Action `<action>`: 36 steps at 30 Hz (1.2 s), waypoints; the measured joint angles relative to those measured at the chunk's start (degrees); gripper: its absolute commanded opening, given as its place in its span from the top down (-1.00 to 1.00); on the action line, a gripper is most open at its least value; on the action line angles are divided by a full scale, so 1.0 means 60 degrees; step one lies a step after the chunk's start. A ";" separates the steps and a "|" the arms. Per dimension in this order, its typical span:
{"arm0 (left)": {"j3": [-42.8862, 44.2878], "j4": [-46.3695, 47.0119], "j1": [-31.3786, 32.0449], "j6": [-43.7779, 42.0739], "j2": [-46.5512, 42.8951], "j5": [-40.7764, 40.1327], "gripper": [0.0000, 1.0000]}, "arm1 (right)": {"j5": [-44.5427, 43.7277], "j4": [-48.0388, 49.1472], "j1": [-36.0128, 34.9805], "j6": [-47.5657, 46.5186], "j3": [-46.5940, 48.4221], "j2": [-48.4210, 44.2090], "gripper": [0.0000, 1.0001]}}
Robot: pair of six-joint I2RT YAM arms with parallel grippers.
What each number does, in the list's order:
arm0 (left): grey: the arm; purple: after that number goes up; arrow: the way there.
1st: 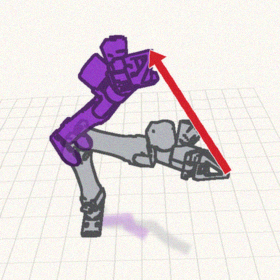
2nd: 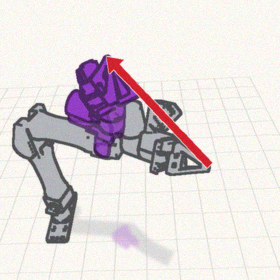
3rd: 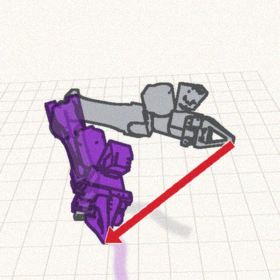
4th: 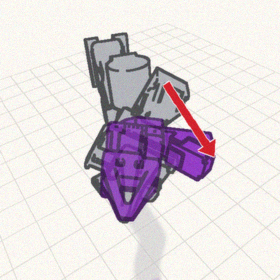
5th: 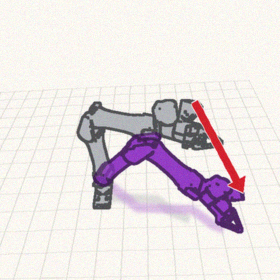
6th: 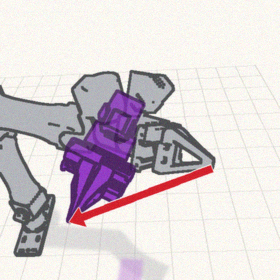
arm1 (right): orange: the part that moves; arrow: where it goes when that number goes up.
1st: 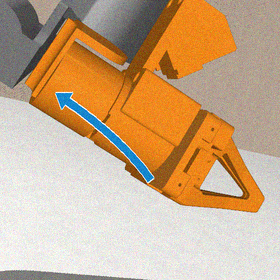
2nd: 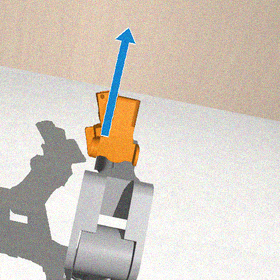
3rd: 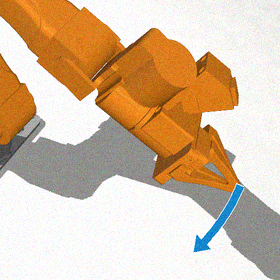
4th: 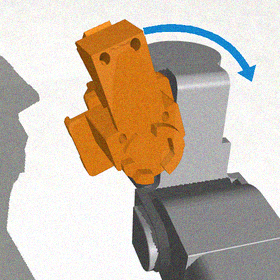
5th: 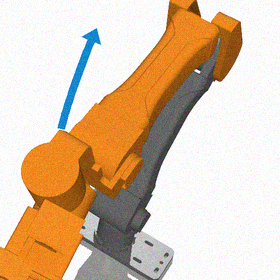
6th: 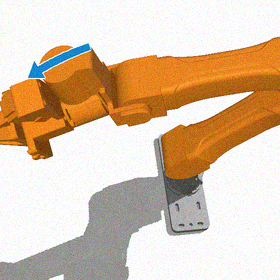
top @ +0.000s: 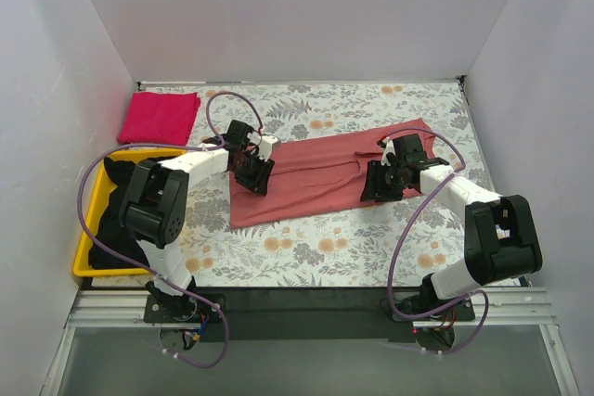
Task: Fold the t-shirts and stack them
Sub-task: Fold the tshirt
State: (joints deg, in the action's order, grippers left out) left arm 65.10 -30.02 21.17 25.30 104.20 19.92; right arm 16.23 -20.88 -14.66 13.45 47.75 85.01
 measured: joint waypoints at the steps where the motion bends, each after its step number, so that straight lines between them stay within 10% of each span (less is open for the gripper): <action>1: 0.0000 0.0011 0.0000 0.0000 0.0000 -0.0007 0.29 | 0.0000 0.0000 0.0000 -0.0004 -0.0004 0.0004 -0.13; 24: 0.0051 0.0029 0.0055 -0.0222 0.0066 -0.0036 0.41 | 0.0033 0.0011 0.0000 0.0000 -0.0124 0.0004 -0.13; 36: 0.0299 -0.0361 0.0113 -0.0321 0.0102 0.0036 0.94 | 0.0018 0.0025 0.0000 0.0000 -0.0142 0.0062 -0.11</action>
State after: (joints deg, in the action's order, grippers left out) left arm 66.89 -32.18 21.85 23.38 104.81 20.14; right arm 16.34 -20.73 -14.66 13.45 46.89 85.38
